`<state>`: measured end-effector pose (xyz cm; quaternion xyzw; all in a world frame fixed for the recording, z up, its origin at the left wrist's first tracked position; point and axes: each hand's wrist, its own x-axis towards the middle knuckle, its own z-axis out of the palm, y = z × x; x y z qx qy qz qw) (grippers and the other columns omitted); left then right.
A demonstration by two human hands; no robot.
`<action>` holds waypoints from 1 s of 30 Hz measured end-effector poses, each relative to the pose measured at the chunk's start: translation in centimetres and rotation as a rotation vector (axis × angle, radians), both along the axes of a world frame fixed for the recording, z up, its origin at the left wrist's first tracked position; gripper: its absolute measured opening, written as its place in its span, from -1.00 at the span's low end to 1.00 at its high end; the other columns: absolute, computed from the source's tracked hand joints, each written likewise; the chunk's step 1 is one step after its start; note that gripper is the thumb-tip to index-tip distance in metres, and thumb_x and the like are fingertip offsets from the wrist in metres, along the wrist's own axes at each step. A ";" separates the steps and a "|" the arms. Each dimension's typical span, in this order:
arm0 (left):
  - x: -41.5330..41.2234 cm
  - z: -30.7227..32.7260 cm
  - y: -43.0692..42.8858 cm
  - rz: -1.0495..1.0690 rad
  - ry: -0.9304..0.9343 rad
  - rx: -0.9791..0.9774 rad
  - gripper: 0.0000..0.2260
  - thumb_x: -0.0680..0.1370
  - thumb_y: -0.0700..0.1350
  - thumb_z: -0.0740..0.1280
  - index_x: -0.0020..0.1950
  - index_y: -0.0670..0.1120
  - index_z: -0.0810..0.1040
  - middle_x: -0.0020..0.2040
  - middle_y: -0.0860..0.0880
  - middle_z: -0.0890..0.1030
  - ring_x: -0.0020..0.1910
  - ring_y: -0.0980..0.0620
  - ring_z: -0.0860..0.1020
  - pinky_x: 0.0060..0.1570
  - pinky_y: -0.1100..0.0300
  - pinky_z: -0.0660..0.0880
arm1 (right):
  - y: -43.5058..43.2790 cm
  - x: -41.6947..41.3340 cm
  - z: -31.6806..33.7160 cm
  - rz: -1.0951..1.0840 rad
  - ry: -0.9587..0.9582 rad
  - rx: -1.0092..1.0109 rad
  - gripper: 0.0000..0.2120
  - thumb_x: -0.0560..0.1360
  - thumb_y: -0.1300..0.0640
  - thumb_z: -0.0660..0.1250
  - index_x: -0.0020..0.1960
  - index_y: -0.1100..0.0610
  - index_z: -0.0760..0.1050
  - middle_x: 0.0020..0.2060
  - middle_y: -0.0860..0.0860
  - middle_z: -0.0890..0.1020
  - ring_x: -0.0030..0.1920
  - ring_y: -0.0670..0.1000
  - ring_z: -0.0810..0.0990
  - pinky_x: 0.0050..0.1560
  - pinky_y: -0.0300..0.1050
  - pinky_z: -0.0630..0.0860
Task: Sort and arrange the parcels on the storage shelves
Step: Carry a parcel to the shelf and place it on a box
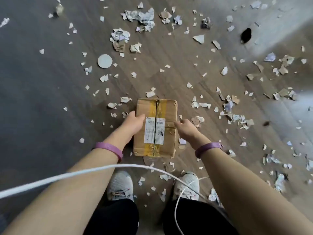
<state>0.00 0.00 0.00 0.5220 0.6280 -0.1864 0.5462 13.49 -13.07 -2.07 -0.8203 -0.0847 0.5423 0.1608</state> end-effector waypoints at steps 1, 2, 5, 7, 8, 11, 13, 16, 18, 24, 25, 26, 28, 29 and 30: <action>0.0 -0.8 0.0 0.013 0.007 -0.015 -0.46 0.63 0.05 0.13 0.57 -0.07 0.06 0.53 -0.07 0.22 0.46 -0.11 0.26 0.36 -0.02 0.25 | 0.1 -0.1 -0.9 0.007 0.006 -0.004 -0.71 0.59 0.12 0.17 0.15 0.33 0.45 -0.09 0.16 0.48 -0.10 0.09 0.45 -0.12 -0.14 0.38; 0.0 -1.7 0.1 0.025 0.013 -0.022 -0.45 0.64 0.05 0.13 0.57 -0.08 0.06 0.53 -0.07 0.22 0.46 -0.12 0.26 0.35 -0.01 0.26 | 0.2 0.0 -1.7 0.014 0.009 -0.008 -0.73 0.58 0.16 0.18 0.14 0.35 0.46 -0.08 0.17 0.51 -0.09 0.10 0.47 -0.10 -0.10 0.40; 0.1 -3.1 0.0 0.045 -0.002 -0.082 -0.52 0.64 0.03 0.13 0.52 -0.12 0.18 0.47 -0.08 0.33 0.39 -0.11 0.34 0.13 0.11 0.28 | 0.4 -0.7 -2.8 -0.028 0.123 0.032 -0.74 0.46 0.27 0.23 0.11 0.31 0.53 0.02 0.16 0.64 -0.02 0.12 0.60 -0.01 -0.08 0.57; 0.3 -3.1 -0.2 0.089 -0.037 -0.098 -0.55 0.65 0.02 0.14 0.50 -0.13 0.23 0.43 -0.07 0.38 0.30 -0.05 0.39 0.06 0.14 0.25 | 0.5 -1.3 -2.3 -0.119 0.189 0.060 -0.63 0.27 0.17 0.27 0.06 0.20 0.52 -0.08 0.06 0.64 -0.17 -0.03 0.59 -0.22 -0.23 0.54; 0.4 -2.7 -0.2 0.110 -0.056 -0.097 -0.55 0.65 0.02 0.14 0.50 -0.12 0.22 0.42 -0.07 0.39 0.24 -0.01 0.39 0.06 0.14 0.24 | 0.7 -1.4 -1.8 -0.157 0.188 0.062 -0.55 0.20 0.12 0.24 0.08 0.19 0.49 -0.13 0.02 0.60 -0.23 -0.08 0.55 -0.31 -0.27 0.47; 0.7 -0.9 0.3 0.139 -0.098 -0.094 -0.50 0.64 0.05 0.14 0.53 -0.09 0.15 0.44 -0.04 0.35 0.22 0.03 0.35 0.18 0.09 0.25 | 1.0 -1.4 -0.4 -0.242 0.228 0.079 -0.57 0.38 0.24 0.28 0.25 0.24 0.44 -0.17 0.02 0.57 -0.30 -0.06 0.51 -0.39 -0.26 0.44; 1.0 2.0 1.0 0.119 -0.099 -0.078 -0.45 0.63 0.09 0.14 0.56 -0.05 0.06 0.51 -0.02 0.25 0.39 -0.01 0.29 0.36 -0.02 0.19 | 1.5 -0.8 2.1 -0.289 0.214 0.115 -0.64 0.50 0.33 0.25 0.30 0.24 0.42 -0.03 0.09 0.63 -0.16 0.03 0.59 -0.21 -0.17 0.58; 2.1 8.8 2.7 0.121 -0.140 -0.054 -0.44 0.63 0.11 0.12 0.58 0.03 0.01 0.56 0.03 0.14 0.51 -0.06 0.17 0.42 -0.06 0.13 | 2.9 0.9 8.8 -0.319 0.146 0.190 -0.65 0.50 0.32 0.29 0.28 0.22 0.46 0.15 0.15 0.62 0.06 0.09 0.60 0.15 0.01 0.56; 3.3 14.5 3.7 0.123 -0.187 -0.032 -0.45 0.64 0.08 0.11 0.58 0.03 0.00 0.56 0.02 0.14 0.51 -0.05 0.17 0.42 -0.04 0.13 | 4.0 2.6 14.8 -0.321 0.109 0.255 -0.67 0.50 0.34 0.26 0.25 0.21 0.48 0.14 0.16 0.63 0.05 0.10 0.61 0.15 0.03 0.57; 8.0 34.6 5.9 0.111 -0.289 0.071 -0.49 0.66 0.05 0.09 0.58 0.02 0.03 0.54 0.00 0.19 0.47 -0.04 0.23 0.38 -0.04 0.20 | 6.5 8.0 34.7 -0.297 0.027 0.410 -0.66 0.50 0.40 0.16 0.22 0.25 0.51 0.02 0.12 0.64 -0.03 0.07 0.61 0.05 -0.07 0.58; 9.0 37.8 6.1 0.114 -0.304 0.080 -0.50 0.66 0.06 0.09 0.57 0.03 0.04 0.53 0.00 0.22 0.43 -0.04 0.28 0.34 -0.03 0.23 | 6.6 9.1 37.8 -0.294 0.019 0.430 -0.67 0.50 0.40 0.16 0.21 0.24 0.52 -0.02 0.09 0.64 -0.09 0.03 0.60 -0.05 -0.17 0.57; 9.8 40.8 6.2 0.112 -0.319 0.090 -0.51 0.66 0.06 0.08 0.56 0.03 0.05 0.51 0.00 0.25 0.37 -0.02 0.33 0.29 0.00 0.27 | 6.7 10.0 40.9 -0.285 0.007 0.436 -0.67 0.50 0.40 0.16 0.19 0.22 0.53 -0.06 0.06 0.65 -0.13 -0.01 0.60 -0.16 -0.26 0.55; 11.8 46.3 6.3 0.105 -0.352 0.116 -0.52 0.66 0.06 0.08 0.56 0.04 0.07 0.50 -0.02 0.28 0.32 0.00 0.36 0.25 0.02 0.29 | 6.7 12.1 46.6 -0.276 -0.012 0.446 -0.66 0.52 0.39 0.12 0.20 0.19 0.53 -0.10 0.03 0.63 -0.18 -0.04 0.57 -0.32 -0.35 0.48; 12.7 48.6 6.4 0.107 -0.360 0.119 -0.52 0.66 0.07 0.08 0.56 0.05 0.06 0.51 -0.02 0.26 0.38 -0.03 0.33 0.32 -0.04 0.26 | 6.5 13.1 49.1 -0.275 -0.019 0.454 -0.65 0.52 0.38 0.11 0.21 0.18 0.52 -0.14 0.01 0.62 -0.21 -0.06 0.55 -0.39 -0.39 0.45; 13.7 50.8 6.4 0.111 -0.364 0.122 -0.51 0.65 0.08 0.08 0.56 0.05 0.05 0.53 -0.02 0.23 0.45 -0.07 0.27 0.37 -0.11 0.21 | 6.4 14.0 51.6 -0.270 -0.039 0.458 -0.65 0.53 0.37 0.11 0.21 0.15 0.52 -0.18 -0.03 0.59 -0.24 -0.09 0.53 -0.46 -0.43 0.41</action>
